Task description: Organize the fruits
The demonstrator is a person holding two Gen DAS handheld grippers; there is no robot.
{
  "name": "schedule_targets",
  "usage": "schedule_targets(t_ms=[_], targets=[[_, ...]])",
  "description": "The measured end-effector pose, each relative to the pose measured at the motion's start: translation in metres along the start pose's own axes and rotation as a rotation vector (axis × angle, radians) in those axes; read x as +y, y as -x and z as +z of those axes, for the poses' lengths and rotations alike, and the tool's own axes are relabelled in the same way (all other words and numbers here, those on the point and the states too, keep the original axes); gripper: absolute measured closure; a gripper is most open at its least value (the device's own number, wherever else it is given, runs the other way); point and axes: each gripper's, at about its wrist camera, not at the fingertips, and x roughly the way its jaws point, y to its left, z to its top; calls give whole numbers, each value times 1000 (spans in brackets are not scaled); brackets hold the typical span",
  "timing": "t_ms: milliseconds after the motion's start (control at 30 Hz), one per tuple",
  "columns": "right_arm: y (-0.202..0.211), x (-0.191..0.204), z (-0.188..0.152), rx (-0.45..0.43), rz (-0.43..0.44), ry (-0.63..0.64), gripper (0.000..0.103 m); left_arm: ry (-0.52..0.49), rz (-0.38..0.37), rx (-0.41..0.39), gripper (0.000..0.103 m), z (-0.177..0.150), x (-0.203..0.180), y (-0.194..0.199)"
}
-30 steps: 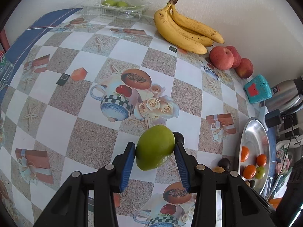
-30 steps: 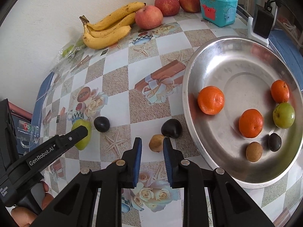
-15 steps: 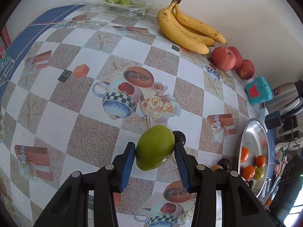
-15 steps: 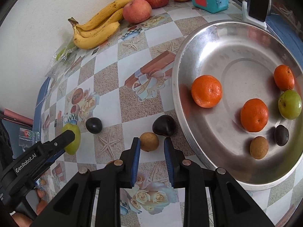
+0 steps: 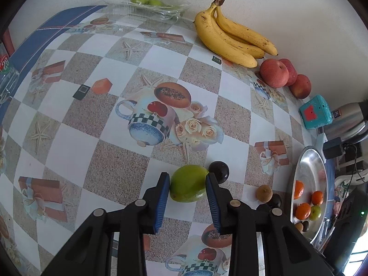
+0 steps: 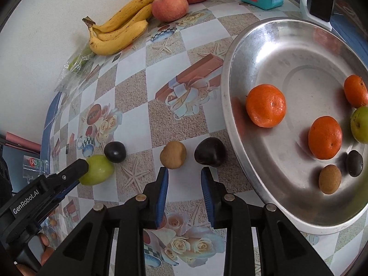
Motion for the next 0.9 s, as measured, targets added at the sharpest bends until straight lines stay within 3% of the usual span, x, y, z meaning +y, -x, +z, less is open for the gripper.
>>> schedule_targets(t_ms=[200, 267, 367, 900], targets=[[8, 1, 1, -3, 13, 6, 73, 24, -8, 10, 64, 0, 3, -1], [14, 3, 2, -21, 12, 16, 73, 22, -6, 20, 54, -1, 3, -4], [20, 5, 4, -45, 4, 32, 73, 23, 8, 40, 48, -2, 3, -9], [10, 31, 13, -114, -55, 215, 73, 0, 35, 75, 48, -4, 2, -25]])
